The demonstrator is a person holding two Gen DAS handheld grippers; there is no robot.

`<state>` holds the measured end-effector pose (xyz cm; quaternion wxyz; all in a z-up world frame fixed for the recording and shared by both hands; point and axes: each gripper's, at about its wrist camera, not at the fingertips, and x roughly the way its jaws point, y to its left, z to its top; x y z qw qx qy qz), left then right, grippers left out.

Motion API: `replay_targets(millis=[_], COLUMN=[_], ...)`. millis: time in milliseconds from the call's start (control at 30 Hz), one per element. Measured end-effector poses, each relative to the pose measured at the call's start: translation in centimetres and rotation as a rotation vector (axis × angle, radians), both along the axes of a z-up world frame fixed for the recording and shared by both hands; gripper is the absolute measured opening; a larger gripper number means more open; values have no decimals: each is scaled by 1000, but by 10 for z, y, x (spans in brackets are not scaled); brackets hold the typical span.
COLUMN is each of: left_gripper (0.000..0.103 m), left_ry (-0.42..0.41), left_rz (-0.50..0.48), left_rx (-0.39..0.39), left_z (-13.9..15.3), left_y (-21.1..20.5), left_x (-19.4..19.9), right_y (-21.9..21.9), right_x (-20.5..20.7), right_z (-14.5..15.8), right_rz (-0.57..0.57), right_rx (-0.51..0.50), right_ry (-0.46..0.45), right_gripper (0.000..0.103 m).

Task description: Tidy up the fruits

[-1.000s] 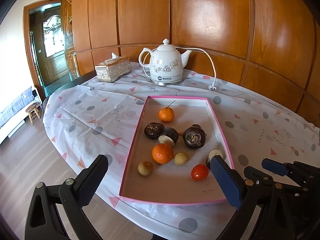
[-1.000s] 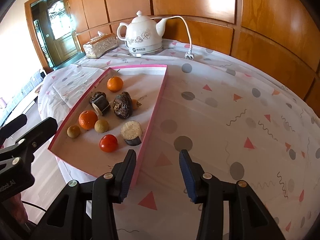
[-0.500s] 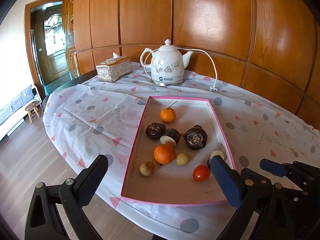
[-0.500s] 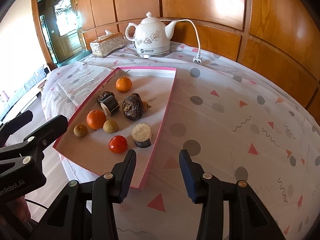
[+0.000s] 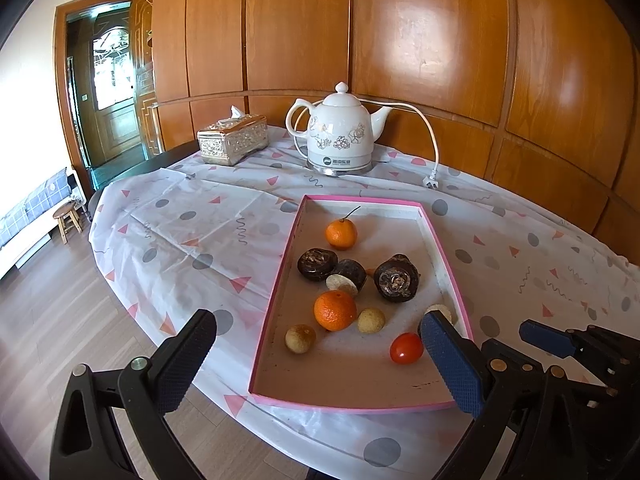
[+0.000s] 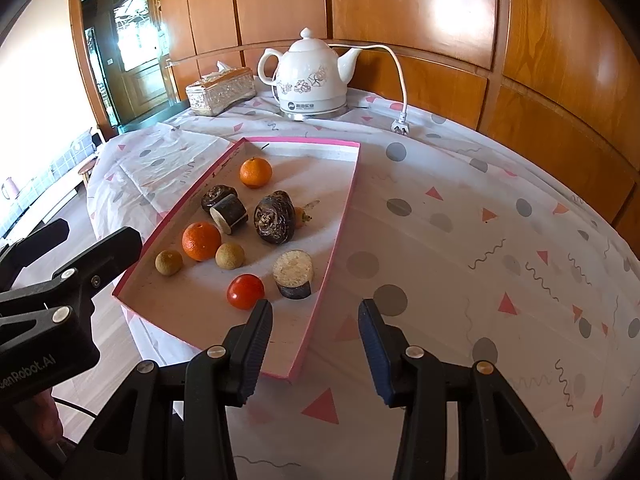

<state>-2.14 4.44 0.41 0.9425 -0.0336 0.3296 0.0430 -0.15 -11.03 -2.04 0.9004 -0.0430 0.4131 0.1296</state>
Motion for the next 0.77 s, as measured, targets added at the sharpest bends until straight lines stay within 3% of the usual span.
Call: replay_targets(millis=[767], left_gripper=[103], left_ry=[-1], left_rz=[-3], left_rx=[-11], left_z=[0], left_y=[3], left_x=[0], right_y=[1], right_x=[0], right_z=[-1], right_rz=[3], right_rx=[4], right_ry=[1], right_gripper=[45])
